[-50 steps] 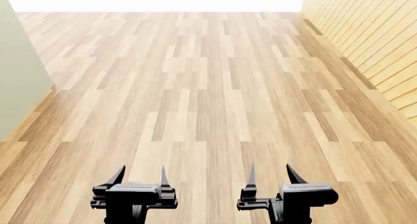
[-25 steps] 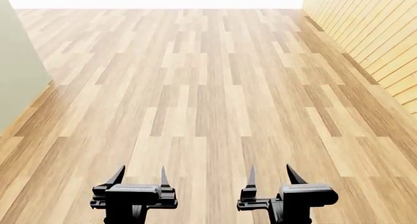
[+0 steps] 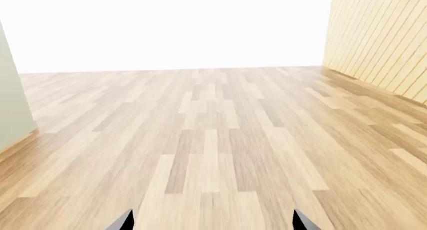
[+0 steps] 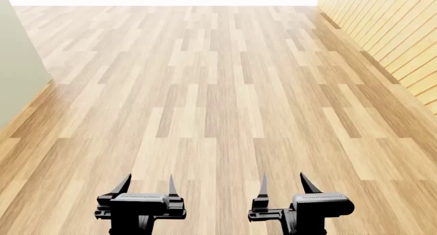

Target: Close the dishwasher door

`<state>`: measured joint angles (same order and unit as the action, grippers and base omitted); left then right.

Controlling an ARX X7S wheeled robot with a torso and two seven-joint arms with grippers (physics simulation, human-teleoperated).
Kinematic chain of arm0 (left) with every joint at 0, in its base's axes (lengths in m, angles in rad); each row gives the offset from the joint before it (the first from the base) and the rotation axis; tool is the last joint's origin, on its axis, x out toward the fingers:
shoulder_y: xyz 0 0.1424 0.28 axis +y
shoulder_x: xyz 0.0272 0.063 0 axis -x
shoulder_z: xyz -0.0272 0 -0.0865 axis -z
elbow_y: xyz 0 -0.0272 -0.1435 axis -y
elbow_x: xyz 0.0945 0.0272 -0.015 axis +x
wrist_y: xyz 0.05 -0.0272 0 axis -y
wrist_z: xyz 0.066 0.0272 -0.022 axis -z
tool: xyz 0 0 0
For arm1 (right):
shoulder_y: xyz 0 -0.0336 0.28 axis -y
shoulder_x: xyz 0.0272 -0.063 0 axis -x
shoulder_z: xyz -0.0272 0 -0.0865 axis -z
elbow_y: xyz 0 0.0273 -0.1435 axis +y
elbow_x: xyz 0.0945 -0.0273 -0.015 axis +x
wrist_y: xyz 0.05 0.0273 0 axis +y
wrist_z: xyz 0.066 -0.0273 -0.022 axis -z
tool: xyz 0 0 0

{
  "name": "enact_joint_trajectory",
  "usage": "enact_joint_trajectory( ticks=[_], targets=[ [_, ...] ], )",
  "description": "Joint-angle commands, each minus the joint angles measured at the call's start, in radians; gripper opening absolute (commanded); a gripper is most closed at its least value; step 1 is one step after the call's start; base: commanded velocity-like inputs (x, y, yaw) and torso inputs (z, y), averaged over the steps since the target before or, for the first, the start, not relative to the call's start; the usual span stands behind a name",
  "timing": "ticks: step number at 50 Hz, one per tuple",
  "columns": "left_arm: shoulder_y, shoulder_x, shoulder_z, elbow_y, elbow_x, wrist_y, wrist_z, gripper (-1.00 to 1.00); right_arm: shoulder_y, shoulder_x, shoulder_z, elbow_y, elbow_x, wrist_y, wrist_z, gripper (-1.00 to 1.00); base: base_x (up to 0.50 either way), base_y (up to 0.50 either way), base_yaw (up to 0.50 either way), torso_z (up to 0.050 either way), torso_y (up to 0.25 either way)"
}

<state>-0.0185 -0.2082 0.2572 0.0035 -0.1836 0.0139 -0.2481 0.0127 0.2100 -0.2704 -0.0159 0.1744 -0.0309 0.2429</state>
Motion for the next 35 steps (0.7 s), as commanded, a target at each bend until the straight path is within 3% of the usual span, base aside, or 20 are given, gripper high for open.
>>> enact_joint_trajectory(
  ticks=[1, 35],
  targets=[
    [-0.002, -0.004, 0.006, -0.001, -0.003, 0.001, -0.005, 1.0, 0.001, 0.004, -0.005, 0.002, 0.006, -0.002, 0.002, 1.0, 0.0, 0.0, 0.0, -0.05, 0.0],
    [-0.004, -0.015, 0.02, 0.0, -0.011, 0.004, -0.019, 1.0, 0.006, 0.013, -0.015, 0.006, 0.022, -0.01, 0.016, 1.0, 0.0, 0.0, 0.0, -0.05, 0.0]
  ],
)
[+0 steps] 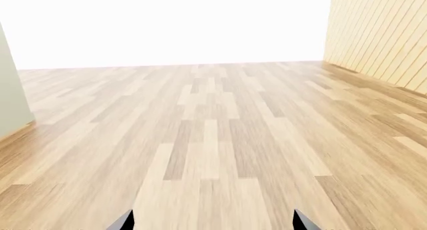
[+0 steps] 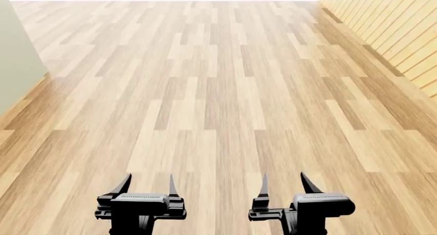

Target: Close the dishwasher door

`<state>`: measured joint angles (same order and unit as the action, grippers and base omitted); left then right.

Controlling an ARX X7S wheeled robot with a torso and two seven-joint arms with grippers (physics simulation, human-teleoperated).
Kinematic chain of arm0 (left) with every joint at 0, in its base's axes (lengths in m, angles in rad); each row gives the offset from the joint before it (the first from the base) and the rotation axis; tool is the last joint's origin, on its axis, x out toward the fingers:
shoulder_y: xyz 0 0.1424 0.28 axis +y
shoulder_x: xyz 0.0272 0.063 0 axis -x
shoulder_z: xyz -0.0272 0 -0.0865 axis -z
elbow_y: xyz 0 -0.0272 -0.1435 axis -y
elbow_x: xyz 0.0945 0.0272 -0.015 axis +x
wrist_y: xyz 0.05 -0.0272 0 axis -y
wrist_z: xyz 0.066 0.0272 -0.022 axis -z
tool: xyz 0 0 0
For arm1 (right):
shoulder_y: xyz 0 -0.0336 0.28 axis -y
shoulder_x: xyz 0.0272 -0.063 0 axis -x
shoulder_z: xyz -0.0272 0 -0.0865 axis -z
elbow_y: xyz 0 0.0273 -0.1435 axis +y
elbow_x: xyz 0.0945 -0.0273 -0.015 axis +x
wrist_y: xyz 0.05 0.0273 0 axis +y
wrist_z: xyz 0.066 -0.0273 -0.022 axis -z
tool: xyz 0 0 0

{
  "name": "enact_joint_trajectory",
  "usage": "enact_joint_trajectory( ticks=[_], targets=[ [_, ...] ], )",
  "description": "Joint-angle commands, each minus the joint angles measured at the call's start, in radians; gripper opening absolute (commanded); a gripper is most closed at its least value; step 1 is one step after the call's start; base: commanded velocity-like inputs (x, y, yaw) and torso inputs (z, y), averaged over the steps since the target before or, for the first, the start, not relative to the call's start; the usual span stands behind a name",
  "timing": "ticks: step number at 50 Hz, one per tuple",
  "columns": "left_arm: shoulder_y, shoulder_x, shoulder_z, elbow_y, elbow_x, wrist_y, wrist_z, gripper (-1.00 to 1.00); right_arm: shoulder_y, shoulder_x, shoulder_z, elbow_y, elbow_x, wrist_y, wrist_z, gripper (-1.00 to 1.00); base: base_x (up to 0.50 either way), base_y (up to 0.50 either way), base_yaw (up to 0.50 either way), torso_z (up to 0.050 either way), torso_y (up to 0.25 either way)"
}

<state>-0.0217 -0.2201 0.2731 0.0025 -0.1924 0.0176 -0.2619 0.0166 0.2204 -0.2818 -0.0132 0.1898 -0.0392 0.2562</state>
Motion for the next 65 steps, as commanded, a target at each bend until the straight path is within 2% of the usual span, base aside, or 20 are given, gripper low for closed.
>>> enact_joint_trajectory(
  ticks=[1, 65],
  targets=[
    [-0.001, -0.003, 0.005, 0.001, -0.003, 0.0, -0.006, 1.0, 0.002, 0.004, -0.003, 0.003, 0.007, -0.003, 0.002, 1.0, 0.0, 0.0, 0.0, -0.05, 0.0],
    [-0.005, -0.023, 0.032, -0.002, -0.026, 0.006, -0.026, 1.0, 0.008, 0.024, -0.034, 0.007, 0.015, -0.012, 0.03, 1.0, 0.0, 0.0, 0.0, -0.05, 0.0]
  ],
)
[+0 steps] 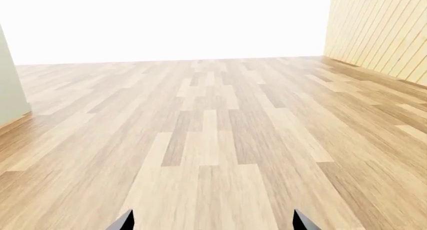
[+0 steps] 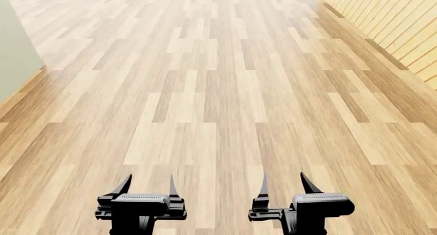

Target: Close the dishwasher door

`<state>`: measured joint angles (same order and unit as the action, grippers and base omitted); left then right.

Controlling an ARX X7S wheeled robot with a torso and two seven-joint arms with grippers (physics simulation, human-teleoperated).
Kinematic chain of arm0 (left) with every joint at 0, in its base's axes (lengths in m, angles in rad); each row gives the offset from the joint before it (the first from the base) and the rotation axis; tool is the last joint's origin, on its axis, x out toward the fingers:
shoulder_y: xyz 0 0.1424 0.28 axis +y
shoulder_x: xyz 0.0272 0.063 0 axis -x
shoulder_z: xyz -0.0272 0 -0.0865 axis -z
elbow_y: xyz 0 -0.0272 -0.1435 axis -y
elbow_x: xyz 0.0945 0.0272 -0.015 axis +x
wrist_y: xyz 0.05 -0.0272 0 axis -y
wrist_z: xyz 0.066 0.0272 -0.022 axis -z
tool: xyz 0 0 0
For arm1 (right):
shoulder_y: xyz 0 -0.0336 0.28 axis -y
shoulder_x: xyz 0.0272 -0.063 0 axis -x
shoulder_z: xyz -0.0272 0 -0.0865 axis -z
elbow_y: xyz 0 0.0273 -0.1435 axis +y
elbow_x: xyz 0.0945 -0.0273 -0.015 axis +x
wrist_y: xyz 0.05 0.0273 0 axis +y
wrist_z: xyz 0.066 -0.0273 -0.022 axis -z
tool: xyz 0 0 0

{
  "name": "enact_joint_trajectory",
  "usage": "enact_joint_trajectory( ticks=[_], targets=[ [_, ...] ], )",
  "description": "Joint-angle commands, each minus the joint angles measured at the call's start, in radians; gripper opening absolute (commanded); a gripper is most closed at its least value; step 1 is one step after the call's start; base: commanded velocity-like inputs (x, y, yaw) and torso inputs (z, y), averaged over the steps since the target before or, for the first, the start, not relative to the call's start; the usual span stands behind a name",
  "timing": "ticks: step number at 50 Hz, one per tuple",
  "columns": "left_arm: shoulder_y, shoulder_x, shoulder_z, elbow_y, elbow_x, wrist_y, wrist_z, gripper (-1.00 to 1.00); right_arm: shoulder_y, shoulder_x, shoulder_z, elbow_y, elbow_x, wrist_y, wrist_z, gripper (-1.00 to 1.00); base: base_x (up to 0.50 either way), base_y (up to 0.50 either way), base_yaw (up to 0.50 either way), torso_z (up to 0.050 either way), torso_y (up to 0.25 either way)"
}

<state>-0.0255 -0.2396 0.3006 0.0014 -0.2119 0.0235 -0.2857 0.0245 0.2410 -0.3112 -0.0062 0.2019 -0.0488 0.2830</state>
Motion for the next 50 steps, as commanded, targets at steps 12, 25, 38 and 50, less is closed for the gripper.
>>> enact_joint_trajectory(
  ticks=[12, 25, 38, 50],
  targets=[
    [-0.003, -0.006, 0.008, 0.0, -0.008, 0.001, -0.01, 1.0, 0.001, 0.007, -0.009, -0.001, 0.007, -0.003, 0.008, 1.0, 0.0, 0.0, 0.0, 0.0, 0.0],
    [-0.005, -0.011, 0.016, 0.003, -0.008, -0.003, -0.016, 1.0, 0.002, 0.011, -0.016, -0.002, 0.005, -0.001, 0.015, 1.0, -0.02, 0.0, 0.0, 0.0, 0.0],
    [-0.005, -0.015, 0.02, 0.002, -0.012, 0.0, -0.02, 1.0, 0.004, 0.015, -0.02, -0.002, 0.012, -0.001, 0.017, 1.0, -0.17, 0.0, 0.0, 0.0, 0.0],
    [-0.007, -0.019, 0.023, 0.003, -0.017, -0.001, -0.023, 1.0, 0.006, 0.018, -0.023, -0.002, 0.016, 0.0, 0.023, 1.0, -0.19, 0.0, 0.0, 0.0, 0.0]
  ],
)
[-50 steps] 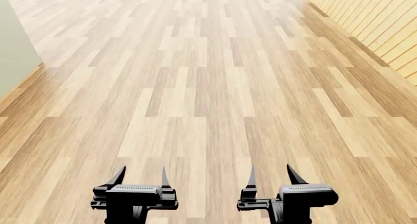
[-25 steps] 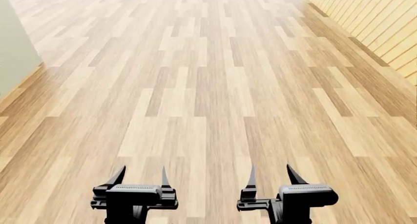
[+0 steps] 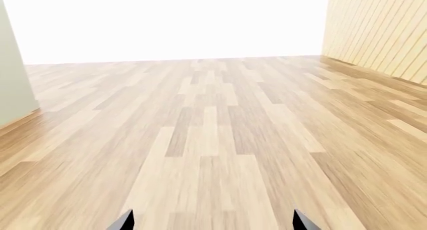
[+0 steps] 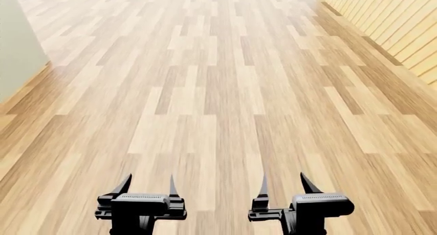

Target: Close the dishwasher door

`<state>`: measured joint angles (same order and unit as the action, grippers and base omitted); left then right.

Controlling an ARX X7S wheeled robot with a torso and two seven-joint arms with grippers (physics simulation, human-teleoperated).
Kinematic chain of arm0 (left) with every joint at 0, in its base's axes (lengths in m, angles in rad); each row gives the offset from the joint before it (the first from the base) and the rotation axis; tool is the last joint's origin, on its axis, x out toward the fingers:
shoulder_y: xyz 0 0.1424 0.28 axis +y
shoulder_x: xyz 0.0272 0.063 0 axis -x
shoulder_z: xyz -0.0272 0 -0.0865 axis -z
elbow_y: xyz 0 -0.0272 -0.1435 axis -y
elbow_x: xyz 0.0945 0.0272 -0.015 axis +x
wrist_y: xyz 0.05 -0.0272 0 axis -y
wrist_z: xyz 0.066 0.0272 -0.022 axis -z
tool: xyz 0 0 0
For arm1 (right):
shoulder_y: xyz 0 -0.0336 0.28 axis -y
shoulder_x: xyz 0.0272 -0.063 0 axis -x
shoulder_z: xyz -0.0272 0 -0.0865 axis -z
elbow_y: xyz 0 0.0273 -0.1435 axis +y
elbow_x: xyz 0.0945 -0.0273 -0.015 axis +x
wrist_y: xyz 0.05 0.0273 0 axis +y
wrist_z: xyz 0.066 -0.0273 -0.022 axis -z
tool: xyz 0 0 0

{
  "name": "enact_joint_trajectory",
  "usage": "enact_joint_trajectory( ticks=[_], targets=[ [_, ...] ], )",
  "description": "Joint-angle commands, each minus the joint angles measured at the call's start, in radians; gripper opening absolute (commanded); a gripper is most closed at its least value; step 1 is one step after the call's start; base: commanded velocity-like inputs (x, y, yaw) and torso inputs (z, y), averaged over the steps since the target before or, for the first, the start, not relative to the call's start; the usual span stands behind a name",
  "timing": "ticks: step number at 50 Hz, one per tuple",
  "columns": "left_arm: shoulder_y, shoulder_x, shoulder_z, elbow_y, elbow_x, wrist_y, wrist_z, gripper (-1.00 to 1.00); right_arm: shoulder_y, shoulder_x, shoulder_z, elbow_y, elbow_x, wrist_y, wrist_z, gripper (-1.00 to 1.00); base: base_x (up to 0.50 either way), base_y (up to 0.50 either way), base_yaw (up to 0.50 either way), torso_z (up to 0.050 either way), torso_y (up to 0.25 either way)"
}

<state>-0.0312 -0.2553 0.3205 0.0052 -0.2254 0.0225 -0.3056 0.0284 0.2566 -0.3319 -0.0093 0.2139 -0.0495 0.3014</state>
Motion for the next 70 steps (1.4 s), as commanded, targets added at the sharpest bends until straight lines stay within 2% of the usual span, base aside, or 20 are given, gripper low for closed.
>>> enact_joint_trajectory(
  ticks=[1, 70],
  targets=[
    [-0.001, -0.004, 0.004, 0.0, -0.004, 0.0, -0.003, 1.0, 0.002, 0.003, -0.003, 0.001, 0.004, 0.0, 0.004, 1.0, -0.18, 0.0, 0.0, 0.0, 0.0],
    [-0.005, -0.02, 0.026, 0.001, -0.022, 0.003, -0.025, 1.0, 0.008, 0.018, -0.029, 0.003, 0.016, -0.002, 0.025, 1.0, -0.23, 0.0, 0.0, 0.0, 0.0]
  ],
)
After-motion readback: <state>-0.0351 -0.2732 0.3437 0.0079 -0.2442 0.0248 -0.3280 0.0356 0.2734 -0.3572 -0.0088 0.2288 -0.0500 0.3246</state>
